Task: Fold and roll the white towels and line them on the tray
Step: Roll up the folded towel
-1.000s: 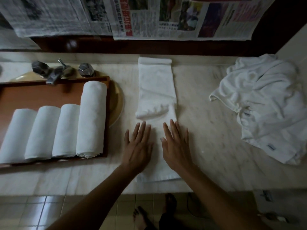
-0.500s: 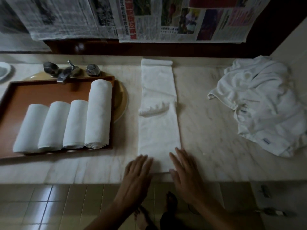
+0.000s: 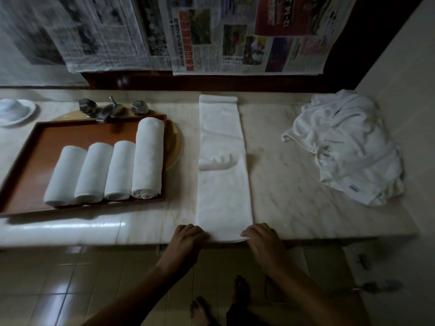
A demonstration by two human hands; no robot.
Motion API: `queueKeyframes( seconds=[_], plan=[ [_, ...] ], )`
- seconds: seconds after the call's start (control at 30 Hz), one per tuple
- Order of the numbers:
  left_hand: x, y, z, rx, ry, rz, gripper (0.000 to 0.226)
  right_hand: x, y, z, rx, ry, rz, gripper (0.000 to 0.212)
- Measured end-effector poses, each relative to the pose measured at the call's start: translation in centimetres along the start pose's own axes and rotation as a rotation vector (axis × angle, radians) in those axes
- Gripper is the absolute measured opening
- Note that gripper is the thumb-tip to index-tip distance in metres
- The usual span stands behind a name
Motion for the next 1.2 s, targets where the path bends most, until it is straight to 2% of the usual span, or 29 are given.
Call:
queueKeyframes(
  seconds=[0.13, 0.23, 0.43, 0.57, 0.67, 0.77, 0.9, 1.07, 1.2],
  plan=[
    [0.3, 0.0, -2.3, -0.277, 0.001, -0.304, 0.021, 0.7, 0.1, -1.7, 0.256, -0.1, 0.322, 0.016],
    [1.0, -0.3, -3.0, -0.397, 0.004, -0.416, 0.017, 1.2, 0.3, -2.5, 0.351, -0.082, 0.421, 0.008],
    [2.5, -1.0, -3.0, -0.407, -0.02, -0.519, 0.01, 1.9, 0.6, -2.1, 0.307, -0.061, 0.462, 0.007],
    [3.3, -0.8, -2.6, -0.351, -0.022, -0.538, 0.011, 2.5, 0.1, -1.5, 0.113, -0.017, 0.363, 0.005],
    [3.1, -0.1, -2.5, -0.251, 0.063, -0.455, 0.007, 2.7, -1.1, -1.0, 0.011, 0.015, 0.213, 0.02],
    [2.7, 1.0, -1.1, -0.057, 0.026, -0.205, 0.015, 2.5, -1.9, 0.1, -0.003, -0.012, 0.109, 0.035],
    [2.0, 1.2, 0.3, 0.055, -0.034, -0.074, 0.045, 1.7, -1.9, 0.9, -0.033, -0.049, 0.011, 0.038],
    [1.2, 0.7, 1.0, 0.219, -0.098, 0.059, 0.056, 1.2, -1.3, 0.5, -0.052, -0.147, -0.09, 0.044],
    [1.3, 0.5, 0.4, 0.239, -0.092, 0.163, 0.052, 1.7, -1.1, -0.1, -0.055, -0.162, -0.156, 0.047]
  ],
)
Point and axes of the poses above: each hand's wrist, its own x-axis towards the middle knuckle, its own z-axis out of the palm, y = z × x, the point moved 4 cm from there along x, towards the middle knuckle, and after that the axes turned 3 degrees about x, right-handed, at the moved point
